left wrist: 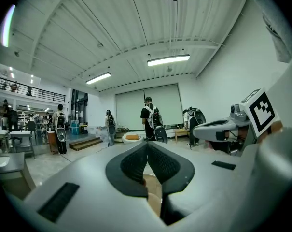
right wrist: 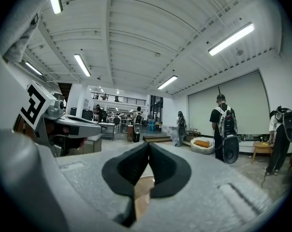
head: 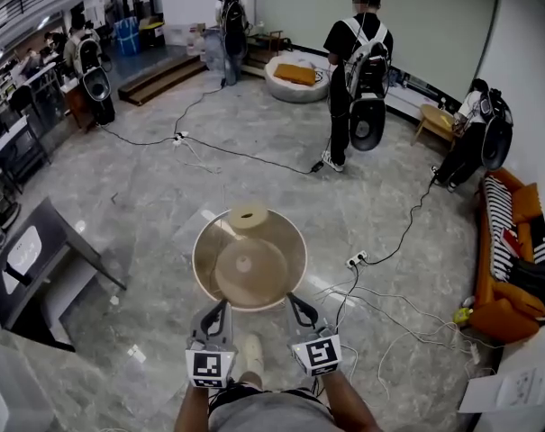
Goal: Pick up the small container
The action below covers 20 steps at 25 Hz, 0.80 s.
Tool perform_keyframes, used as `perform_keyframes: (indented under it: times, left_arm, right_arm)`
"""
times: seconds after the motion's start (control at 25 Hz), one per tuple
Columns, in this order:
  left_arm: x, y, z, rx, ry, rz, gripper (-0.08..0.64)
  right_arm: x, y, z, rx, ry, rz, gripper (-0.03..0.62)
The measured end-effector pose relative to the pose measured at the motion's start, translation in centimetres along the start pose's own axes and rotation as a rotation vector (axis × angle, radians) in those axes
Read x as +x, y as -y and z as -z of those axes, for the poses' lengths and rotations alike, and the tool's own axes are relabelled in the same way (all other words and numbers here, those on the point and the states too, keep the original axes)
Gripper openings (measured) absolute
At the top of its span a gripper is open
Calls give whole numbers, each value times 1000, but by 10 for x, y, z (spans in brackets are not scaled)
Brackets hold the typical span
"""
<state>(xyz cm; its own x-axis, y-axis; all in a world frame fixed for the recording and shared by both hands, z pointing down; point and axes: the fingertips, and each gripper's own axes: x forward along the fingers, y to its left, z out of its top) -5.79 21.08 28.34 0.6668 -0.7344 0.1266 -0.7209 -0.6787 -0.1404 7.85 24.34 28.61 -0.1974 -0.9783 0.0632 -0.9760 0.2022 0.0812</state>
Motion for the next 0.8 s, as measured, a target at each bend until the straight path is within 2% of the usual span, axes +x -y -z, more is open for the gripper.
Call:
perform_keyframes:
  times: [0.52, 0.8]
  left_arm:
    - [111, -96, 7, -30, -16, 13, 18]
    - [155, -129, 25, -43, -33, 34, 18]
  right_arm:
    - [139, 32, -3, -12, -34, 4, 0]
    - [196, 40, 5, -6, -43, -4, 0]
